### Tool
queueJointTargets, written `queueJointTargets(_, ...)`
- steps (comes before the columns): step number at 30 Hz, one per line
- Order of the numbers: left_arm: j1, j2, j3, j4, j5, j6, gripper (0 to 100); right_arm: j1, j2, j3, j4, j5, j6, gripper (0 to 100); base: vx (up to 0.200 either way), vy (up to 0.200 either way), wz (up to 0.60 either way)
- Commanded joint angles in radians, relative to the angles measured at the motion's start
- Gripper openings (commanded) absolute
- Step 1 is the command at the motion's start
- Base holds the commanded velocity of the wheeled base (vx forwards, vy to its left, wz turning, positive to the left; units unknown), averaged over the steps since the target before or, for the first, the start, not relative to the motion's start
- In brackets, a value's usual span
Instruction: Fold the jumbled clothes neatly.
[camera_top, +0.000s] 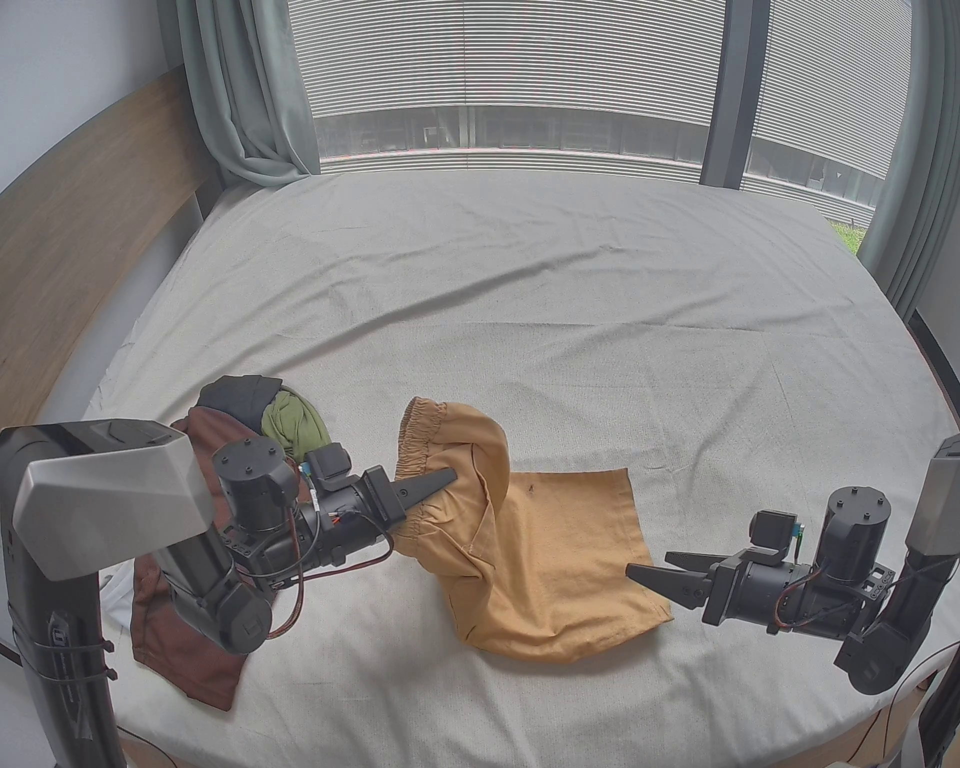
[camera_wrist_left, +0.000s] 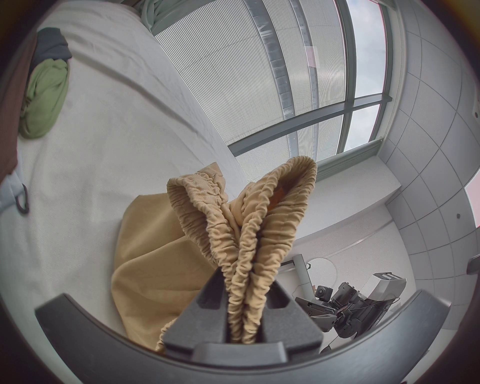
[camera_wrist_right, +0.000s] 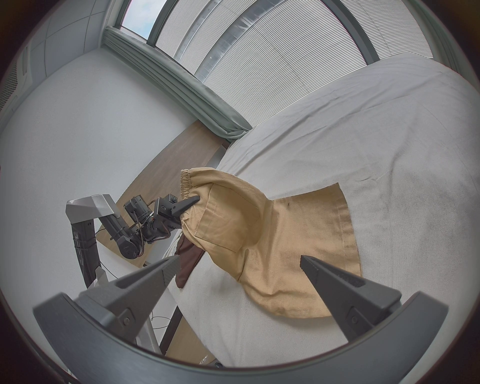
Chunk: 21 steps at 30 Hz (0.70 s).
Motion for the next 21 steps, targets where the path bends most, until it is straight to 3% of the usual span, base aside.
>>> queueJointTargets(1, -0.031, 0.043, -0.027, 0.000, 0.002, -0.007, 0, -0.011, -0.002, -0.005, -0.001, 0.002, 0.000, 100, 0.000, 0.000, 0.00)
queueJointTargets(10, -0.073, 0.131, -0.090, -0.007, 0.048, -0.008, 0, -0.024, -0.002, -0.011, -0.001, 0.002, 0.000, 100, 0.000, 0.000, 0.00)
queueJointTargets(21, -0.121, 0.182, -0.162, -0.007, 0.045, -0.015, 0, -0.055, -0.001, -0.019, -0.001, 0.005, 0.002, 100, 0.000, 0.000, 0.00)
